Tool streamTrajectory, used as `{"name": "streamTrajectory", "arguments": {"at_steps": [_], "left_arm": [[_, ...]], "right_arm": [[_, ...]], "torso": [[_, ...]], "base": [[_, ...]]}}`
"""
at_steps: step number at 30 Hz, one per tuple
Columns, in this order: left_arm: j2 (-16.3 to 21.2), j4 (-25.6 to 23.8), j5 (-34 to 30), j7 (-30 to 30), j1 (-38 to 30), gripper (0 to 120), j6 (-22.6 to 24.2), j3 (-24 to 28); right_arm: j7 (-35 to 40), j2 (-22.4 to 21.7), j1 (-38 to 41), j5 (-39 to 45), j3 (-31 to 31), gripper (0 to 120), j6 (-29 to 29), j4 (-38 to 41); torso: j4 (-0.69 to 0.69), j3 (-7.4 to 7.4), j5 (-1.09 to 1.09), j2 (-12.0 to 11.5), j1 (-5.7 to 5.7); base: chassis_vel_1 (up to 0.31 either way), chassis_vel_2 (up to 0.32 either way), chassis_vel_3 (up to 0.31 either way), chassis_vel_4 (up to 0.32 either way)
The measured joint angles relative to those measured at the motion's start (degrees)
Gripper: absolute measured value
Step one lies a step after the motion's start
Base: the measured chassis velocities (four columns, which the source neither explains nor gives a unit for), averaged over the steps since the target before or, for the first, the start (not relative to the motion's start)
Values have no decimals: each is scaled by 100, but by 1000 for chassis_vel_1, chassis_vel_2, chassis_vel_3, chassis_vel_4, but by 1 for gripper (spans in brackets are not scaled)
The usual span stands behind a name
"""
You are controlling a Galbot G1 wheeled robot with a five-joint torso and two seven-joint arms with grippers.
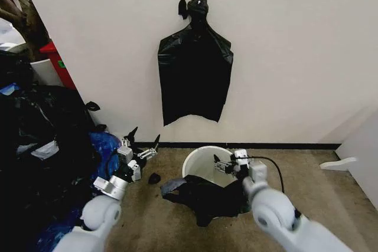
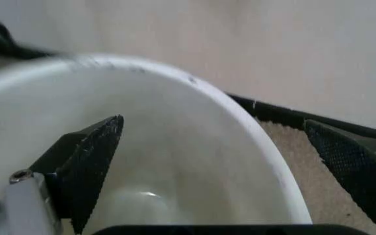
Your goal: Place the garbage bag over the trash bin.
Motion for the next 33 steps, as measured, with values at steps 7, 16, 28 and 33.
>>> {"name": "streamTrajectory", "arguments": {"at_steps": [7, 16, 28, 33], "left_arm": [[-195, -438, 212, -438, 300, 100, 5, -35], [-136, -541, 359, -733, 328, 100, 58, 6], [-157, -455, 472, -1342, 321, 100, 192, 91], [-111, -376, 542, -1535, 328, 100, 198, 78]], "right_arm": [[-591, 132, 928, -262, -383, 100, -532, -1163], [-1261, 137, 926, -415, -245, 75, -544, -1295], [-1479, 148, 426, -567, 132, 34, 137, -1290], [3, 242, -76, 27, 221, 15, 651, -836]], "torso": [[0, 0, -3, 0, 0], [-1, -1, -3, 0, 0], [-1, -1, -4, 0, 0], [-1, -1, -3, 0, 0]], "base": [[0, 0, 0, 0], [0, 0, 0, 0], [0, 0, 0, 0], [0, 0, 0, 0]]}}
